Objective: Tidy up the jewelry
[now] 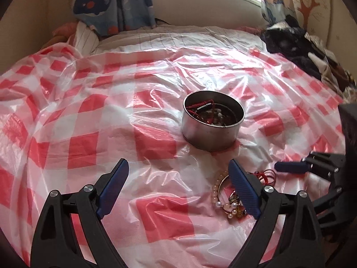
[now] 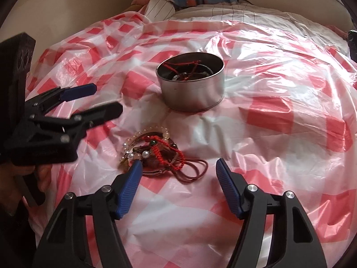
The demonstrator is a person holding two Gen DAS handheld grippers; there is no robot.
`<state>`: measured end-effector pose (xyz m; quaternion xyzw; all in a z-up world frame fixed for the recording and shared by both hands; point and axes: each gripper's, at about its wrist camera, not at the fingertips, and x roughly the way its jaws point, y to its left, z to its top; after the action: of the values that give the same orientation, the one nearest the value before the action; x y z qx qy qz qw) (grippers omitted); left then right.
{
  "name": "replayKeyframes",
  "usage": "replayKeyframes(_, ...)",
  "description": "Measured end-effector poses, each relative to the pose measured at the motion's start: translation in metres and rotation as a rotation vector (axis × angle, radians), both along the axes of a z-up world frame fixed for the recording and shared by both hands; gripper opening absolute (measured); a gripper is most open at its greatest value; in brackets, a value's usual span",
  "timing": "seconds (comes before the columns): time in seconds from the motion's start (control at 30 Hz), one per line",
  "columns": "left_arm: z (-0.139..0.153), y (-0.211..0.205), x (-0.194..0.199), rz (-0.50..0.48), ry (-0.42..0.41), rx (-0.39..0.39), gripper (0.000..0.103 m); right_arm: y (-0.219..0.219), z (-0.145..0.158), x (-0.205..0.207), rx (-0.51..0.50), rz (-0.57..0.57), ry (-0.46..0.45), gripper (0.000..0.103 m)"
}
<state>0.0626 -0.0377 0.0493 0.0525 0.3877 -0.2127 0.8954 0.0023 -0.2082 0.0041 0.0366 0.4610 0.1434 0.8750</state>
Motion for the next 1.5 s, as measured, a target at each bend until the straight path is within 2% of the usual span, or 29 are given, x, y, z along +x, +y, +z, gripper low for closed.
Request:
replayKeyframes(0.07, 0.002, 0.008, 0.005, 0.021, 0.015, -0.035, 0.087, 0.003, -0.004, 0.002, -0.021, -0.002, 0.008, 0.060)
replayKeyframes(0.1, 0.002, 0.010, 0.006, 0.027, 0.021, -0.045, 0.087, 0.002, -0.005, 0.003, -0.014, -0.007, 0.010, 0.051)
replayKeyframes(0.13, 0.002, 0.011, 0.006, 0.031, 0.023, -0.048, 0.087, 0.000, -0.004, 0.003, -0.002, -0.016, 0.006, 0.035)
replayKeyframes(0.2, 0.001, 0.010, 0.007, 0.027, 0.024, -0.044, 0.087, -0.005, -0.001, 0.003, 0.011, -0.034, -0.006, 0.019)
replayKeyframes(0.27, 0.001, 0.007, 0.005, 0.013, 0.024, -0.036, 0.087, -0.010, 0.002, 0.002, 0.007, -0.061, -0.023, 0.012)
replayKeyframes(0.37, 0.000, 0.001, 0.001, -0.002, 0.014, -0.010, 0.087, -0.018, 0.007, 0.002, 0.014, -0.094, -0.041, 0.012)
replayKeyframes(0.47, -0.002, -0.003, -0.001, -0.018, 0.013, 0.011, 0.087, -0.018, 0.009, 0.003, 0.040, -0.074, -0.039, 0.012)
replayKeyframes(0.5, -0.003, -0.005, -0.001, -0.025, 0.016, 0.013, 0.087, -0.015, 0.008, 0.004, 0.051, -0.058, -0.037, 0.016)
replayKeyframes(0.53, -0.004, -0.006, -0.002, -0.033, 0.020, 0.017, 0.087, -0.011, 0.008, 0.003, 0.043, -0.050, -0.045, 0.036)
replayKeyframes(0.57, -0.005, -0.008, -0.002, -0.042, 0.024, 0.023, 0.087, -0.006, 0.008, 0.004, 0.019, -0.044, -0.059, 0.044)
replayKeyframes(0.63, -0.006, -0.012, -0.005, -0.063, 0.024, 0.036, 0.087, 0.001, 0.005, 0.008, -0.006, -0.030, -0.058, 0.045)
replayKeyframes(0.67, -0.005, -0.014, -0.007, -0.079, 0.024, 0.040, 0.087, 0.002, 0.002, 0.010, -0.002, -0.027, -0.051, 0.045)
replayKeyframes(0.7, -0.005, -0.016, -0.009, -0.102, 0.026, 0.040, 0.087, 0.002, 0.000, 0.012, 0.000, -0.028, -0.044, 0.037)
replayKeyframes(0.73, -0.006, -0.019, -0.011, -0.127, 0.029, 0.041, 0.087, 0.001, -0.001, 0.014, -0.002, -0.038, -0.038, 0.019)
replayKeyframes(0.77, -0.006, -0.021, -0.013, -0.150, 0.031, 0.042, 0.087, -0.002, -0.002, 0.014, 0.006, -0.049, -0.034, 0.014)
replayKeyframes(0.83, -0.008, -0.029, -0.018, -0.200, 0.039, 0.053, 0.087, -0.011, 0.002, 0.013, 0.018, -0.089, -0.049, 0.009)
replayKeyframes(0.97, -0.017, -0.047, -0.030, -0.294, 0.041, 0.091, 0.087, -0.036, 0.009, 0.010, 0.070, -0.176, -0.069, 0.009)
replayKeyframes(1.1, -0.025, -0.059, -0.037, -0.319, 0.022, 0.137, 0.086, -0.041, 0.011, 0.009, 0.061, -0.194, -0.064, 0.009)
replayKeyframes(1.13, -0.028, -0.060, -0.036, -0.319, 0.033, 0.139, 0.074, -0.039, 0.011, 0.009, 0.053, -0.191, -0.060, 0.009)
replayKeyframes(1.17, -0.032, -0.060, -0.034, -0.317, 0.059, 0.141, 0.067, -0.038, 0.010, 0.010, 0.044, -0.189, -0.054, 0.009)
replayKeyframes(1.23, -0.038, -0.059, -0.028, -0.316, 0.121, 0.130, 0.037, -0.038, 0.008, 0.010, 0.036, -0.194, -0.042, 0.009)
replayKeyframes(1.3, -0.038, -0.056, -0.026, -0.309, 0.122, 0.132, 0.024, -0.041, 0.006, 0.011, 0.036, -0.205, -0.032, 0.010)
replayKeyframes(1.33, -0.035, -0.053, -0.025, -0.304, 0.122, 0.113, 0.017, -0.042, 0.006, 0.011, 0.036, -0.210, -0.031, 0.022)
replayKeyframes(1.37, -0.032, -0.049, -0.023, -0.301, 0.128, 0.077, 0.015, -0.042, 0.006, 0.010, 0.032, -0.215, -0.033, 0.030)
replayKeyframes(1.4, -0.028, -0.044, -0.021, -0.283, 0.125, 0.049, 0.012, -0.042, 0.006, 0.010, 0.027, -0.217, -0.036, 0.046)
replayKeyframes(1.5, -0.019, -0.029, -0.013, -0.222, 0.114, -0.015, 0.011, -0.039, 0.005, 0.011, 0.032, -0.198, -0.039, 0.049)
